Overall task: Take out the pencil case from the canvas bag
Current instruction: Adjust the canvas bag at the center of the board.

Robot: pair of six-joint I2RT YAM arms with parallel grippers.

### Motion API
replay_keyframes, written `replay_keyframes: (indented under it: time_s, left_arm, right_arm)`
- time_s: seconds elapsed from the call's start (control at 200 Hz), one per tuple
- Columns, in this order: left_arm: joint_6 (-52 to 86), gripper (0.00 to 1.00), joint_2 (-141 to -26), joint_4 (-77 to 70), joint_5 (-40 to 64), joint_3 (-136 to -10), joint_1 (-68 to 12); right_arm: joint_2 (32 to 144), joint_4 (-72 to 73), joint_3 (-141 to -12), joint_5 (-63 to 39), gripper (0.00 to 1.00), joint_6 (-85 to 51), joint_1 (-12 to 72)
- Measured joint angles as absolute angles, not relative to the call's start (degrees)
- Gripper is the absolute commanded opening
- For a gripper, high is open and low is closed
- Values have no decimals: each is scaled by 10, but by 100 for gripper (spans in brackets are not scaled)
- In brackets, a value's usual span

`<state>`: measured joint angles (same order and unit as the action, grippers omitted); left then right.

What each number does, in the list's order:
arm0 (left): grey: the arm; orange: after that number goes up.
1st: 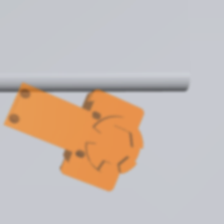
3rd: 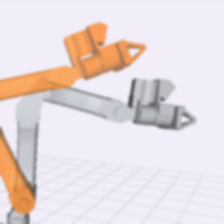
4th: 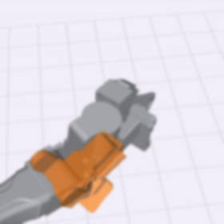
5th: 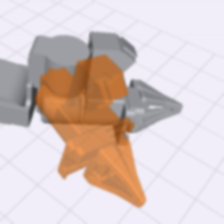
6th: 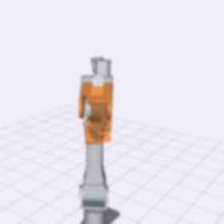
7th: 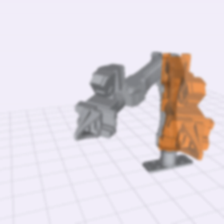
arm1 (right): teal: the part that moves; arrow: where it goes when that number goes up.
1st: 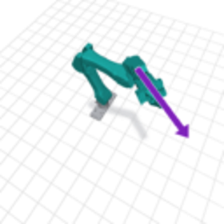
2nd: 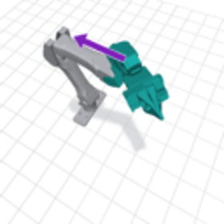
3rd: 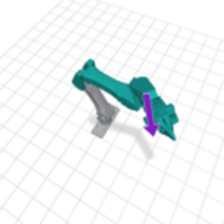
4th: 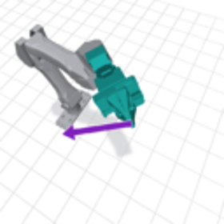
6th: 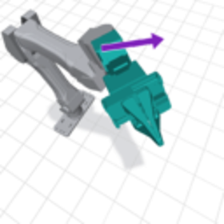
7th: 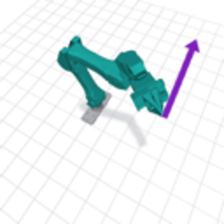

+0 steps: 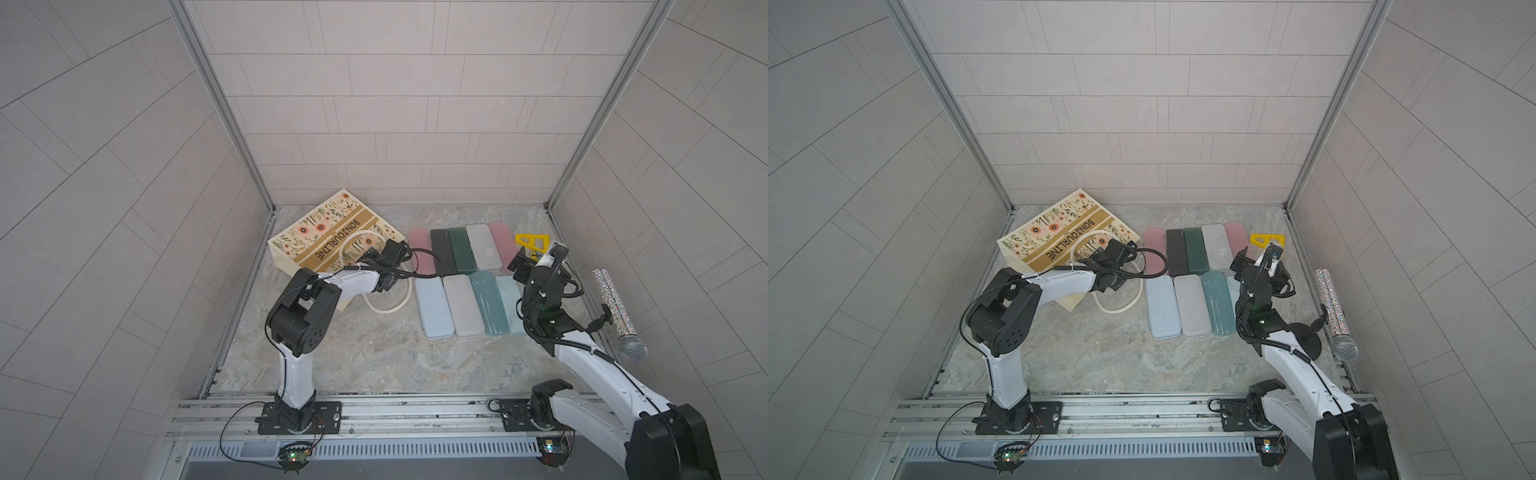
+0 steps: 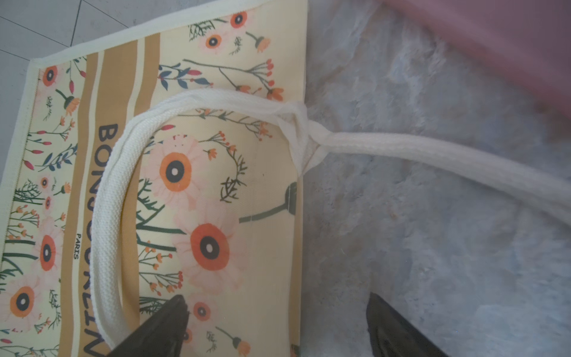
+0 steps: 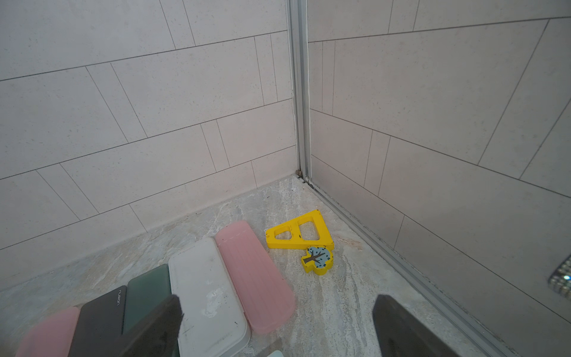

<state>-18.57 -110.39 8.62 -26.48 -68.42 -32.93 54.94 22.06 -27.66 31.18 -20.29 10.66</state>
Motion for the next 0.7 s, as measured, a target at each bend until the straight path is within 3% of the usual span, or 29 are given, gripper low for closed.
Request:
replay_keyframes:
  time_s: [0.275, 0.605, 0.655, 0.7]
  left_arm:
    - [-199, 78, -1135, 88, -323, -701, -329]
    - [-220, 9, -1139, 60, -389, -703, -331]
    - [-225, 0, -1139, 55, -397, -703, -332]
    - [-226, 0, -1139, 48, -406, -702, -332]
  right_arm:
    - [549, 221, -271, 312, 100, -207, 107]
    - [550, 225, -270, 312, 100, -214, 107]
    - [550, 226, -269, 313, 100, -215, 107]
    - [550, 227, -267, 314, 100, -216, 107]
